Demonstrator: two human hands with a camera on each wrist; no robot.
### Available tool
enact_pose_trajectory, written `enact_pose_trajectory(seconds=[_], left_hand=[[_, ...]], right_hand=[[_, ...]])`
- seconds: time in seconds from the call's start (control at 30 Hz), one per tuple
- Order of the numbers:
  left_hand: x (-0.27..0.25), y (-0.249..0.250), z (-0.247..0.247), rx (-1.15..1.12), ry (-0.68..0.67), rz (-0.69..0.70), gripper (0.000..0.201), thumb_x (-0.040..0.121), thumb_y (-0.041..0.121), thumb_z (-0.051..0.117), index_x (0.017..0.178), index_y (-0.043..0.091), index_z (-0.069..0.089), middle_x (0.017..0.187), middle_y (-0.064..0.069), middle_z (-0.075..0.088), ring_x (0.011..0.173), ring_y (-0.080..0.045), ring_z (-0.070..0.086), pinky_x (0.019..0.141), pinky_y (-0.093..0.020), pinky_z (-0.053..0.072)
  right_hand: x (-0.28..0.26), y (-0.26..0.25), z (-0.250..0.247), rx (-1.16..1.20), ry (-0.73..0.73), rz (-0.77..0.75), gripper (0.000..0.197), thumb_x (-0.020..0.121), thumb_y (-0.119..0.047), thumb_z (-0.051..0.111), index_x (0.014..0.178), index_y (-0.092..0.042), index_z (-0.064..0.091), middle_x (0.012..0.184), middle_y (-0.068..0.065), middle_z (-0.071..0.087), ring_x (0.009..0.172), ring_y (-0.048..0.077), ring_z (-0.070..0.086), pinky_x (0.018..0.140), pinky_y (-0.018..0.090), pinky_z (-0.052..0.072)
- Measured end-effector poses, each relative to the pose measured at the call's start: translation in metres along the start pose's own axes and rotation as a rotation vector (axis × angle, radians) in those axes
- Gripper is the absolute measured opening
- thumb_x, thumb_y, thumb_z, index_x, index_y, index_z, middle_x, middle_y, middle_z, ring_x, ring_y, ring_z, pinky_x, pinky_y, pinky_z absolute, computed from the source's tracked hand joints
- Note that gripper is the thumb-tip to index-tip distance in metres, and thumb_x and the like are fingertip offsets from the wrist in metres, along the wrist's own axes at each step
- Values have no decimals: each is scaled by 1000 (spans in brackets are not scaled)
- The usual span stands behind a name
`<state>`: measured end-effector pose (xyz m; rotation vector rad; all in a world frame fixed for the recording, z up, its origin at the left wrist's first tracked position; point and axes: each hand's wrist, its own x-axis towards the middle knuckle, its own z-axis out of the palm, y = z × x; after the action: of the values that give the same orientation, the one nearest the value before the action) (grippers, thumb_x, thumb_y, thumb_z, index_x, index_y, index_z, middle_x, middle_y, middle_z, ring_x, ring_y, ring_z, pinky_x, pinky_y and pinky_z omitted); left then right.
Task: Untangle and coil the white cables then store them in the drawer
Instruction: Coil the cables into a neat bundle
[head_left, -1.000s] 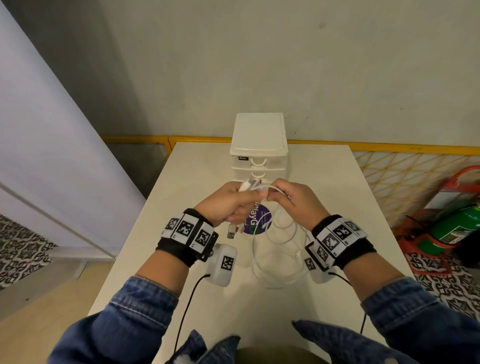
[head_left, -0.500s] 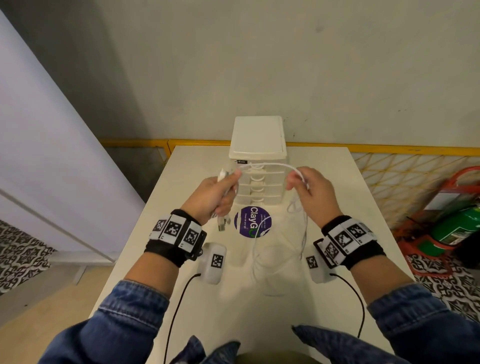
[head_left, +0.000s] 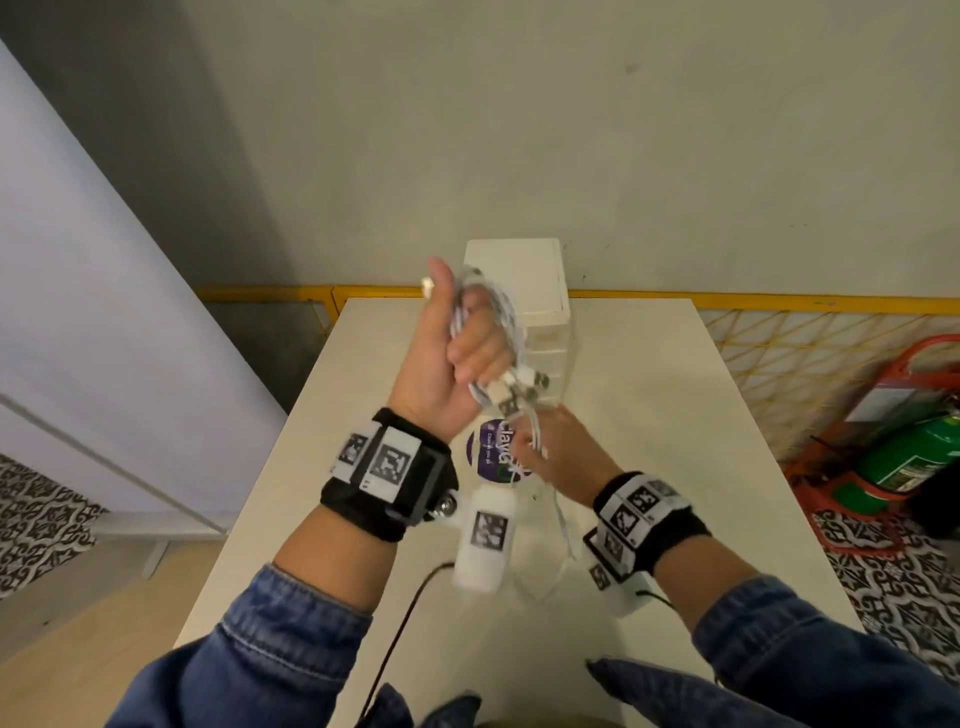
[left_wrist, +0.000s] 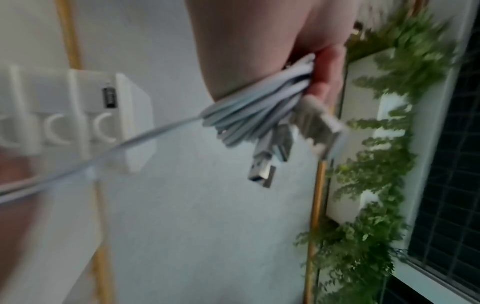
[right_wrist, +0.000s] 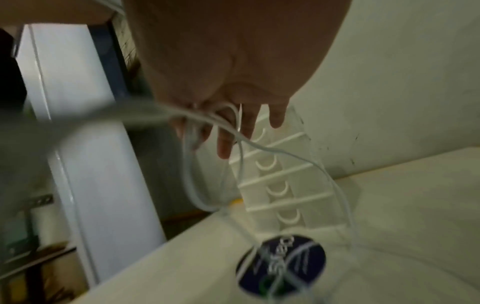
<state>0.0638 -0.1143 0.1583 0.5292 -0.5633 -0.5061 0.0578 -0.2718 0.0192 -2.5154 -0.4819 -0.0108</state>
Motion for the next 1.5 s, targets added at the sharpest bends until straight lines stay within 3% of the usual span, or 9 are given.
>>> enact_pose_trajectory(seconds=[0.13,0.3,0.43,0.6,0.83,1.0,1.17,1.37,1.5], left_hand=[[17,41,7,230,344,355,49,92,56,23,72,17,45,40,9,34,33,-5,31,38,-19,30],[15,49,-21,640,742,560,36,99,34,37,67,18,40,46,8,40,41,-10,38,43,-23,34],[2,38,-54,1103,809,446,27,93,21,50,68,19,45,50,3,46,41,-11,41,44,-25,38],[-17,16,-77,1598,651,-76,46,89,42,56,56,10,54,46,-4,53,35,-12,47,42,-24,46],[-42,-20,-66,978,195,-627,77,77,77,29,75,6,56,34,1,38,25,-12,29,35,-18,29],[-43,-26,-45,784,38,-570,51,80,43,66,57,4,43,33,3,32,26,-10,23,35,-18,20],[-32,-25,-38,599,128,-488,28,85,32,56,67,11,48,33,6,29,24,-8,24,33,-13,25],[-32,-26,-38,541,189,-505,27,90,31,46,72,11,48,32,8,30,22,-6,24,31,-12,26],[-33,-27,-34,552,175,-531,29,90,33,46,71,11,49,32,7,29,22,-6,24,31,-13,25]], right_hand=[[-28,11,22,52,-89,-16,29,87,-38,41,73,-13,48,74,5,55,70,23,49,70,41,43],[-31,-2,6,91,-22,-157,35,92,-34,32,77,-11,54,77,4,57,75,16,48,73,26,38],[-32,-17,-14,163,78,-226,29,95,-25,36,77,-10,53,76,4,56,76,17,47,73,26,39],[-29,-36,-41,204,241,-280,29,93,-23,34,71,-14,50,68,-3,49,70,16,46,68,30,39],[-10,-27,-64,204,450,-169,34,89,-38,39,85,-14,63,56,-24,45,57,-6,48,65,10,33],[0,-2,-63,-160,302,6,32,87,-43,46,87,-16,64,84,1,67,97,23,56,110,47,20],[0,-1,-51,-159,269,26,34,81,-34,64,111,-19,57,118,0,61,128,20,42,116,45,7],[-3,-31,-51,408,267,-79,19,88,-10,56,105,-20,58,95,-4,66,87,-2,60,82,10,44],[0,-34,-54,512,280,-28,19,89,-14,48,88,-31,58,70,-2,61,60,7,52,63,23,44]])
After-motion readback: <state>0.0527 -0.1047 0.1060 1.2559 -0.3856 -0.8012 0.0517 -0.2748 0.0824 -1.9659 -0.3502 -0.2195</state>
